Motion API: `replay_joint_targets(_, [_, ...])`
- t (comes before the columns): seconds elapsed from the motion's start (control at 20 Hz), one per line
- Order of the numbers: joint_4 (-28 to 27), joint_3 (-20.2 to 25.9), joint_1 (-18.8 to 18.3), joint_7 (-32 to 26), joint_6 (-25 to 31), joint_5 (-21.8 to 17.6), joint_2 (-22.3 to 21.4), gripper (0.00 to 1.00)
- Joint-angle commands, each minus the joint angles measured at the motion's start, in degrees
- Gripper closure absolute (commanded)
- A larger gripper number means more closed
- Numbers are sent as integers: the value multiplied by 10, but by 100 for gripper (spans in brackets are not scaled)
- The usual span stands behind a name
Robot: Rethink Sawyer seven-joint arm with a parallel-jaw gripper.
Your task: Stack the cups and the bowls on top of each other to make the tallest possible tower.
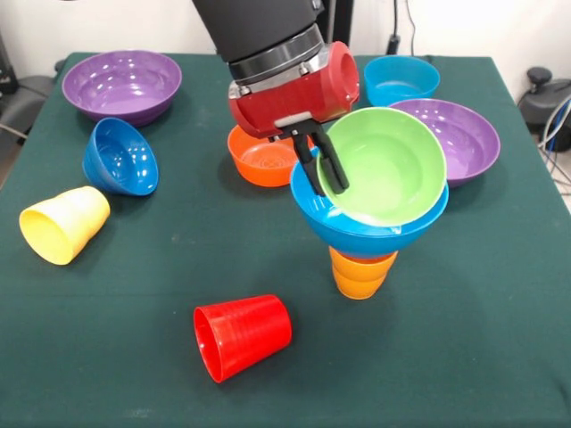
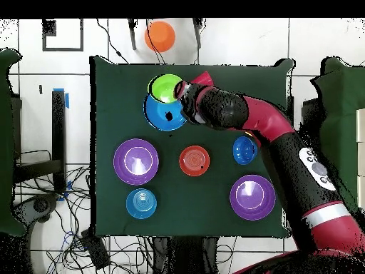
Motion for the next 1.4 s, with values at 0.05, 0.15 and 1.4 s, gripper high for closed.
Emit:
replay_joint_targets(0.05, [2,-36,33,-3,-22,-40,-3,100])
replay_joint_targets(0.15, [-2,-38,37,-3,-18,-39,-4,100])
replay_joint_targets(1.4, [-27,-54,56,-6,13,-21,-6,100])
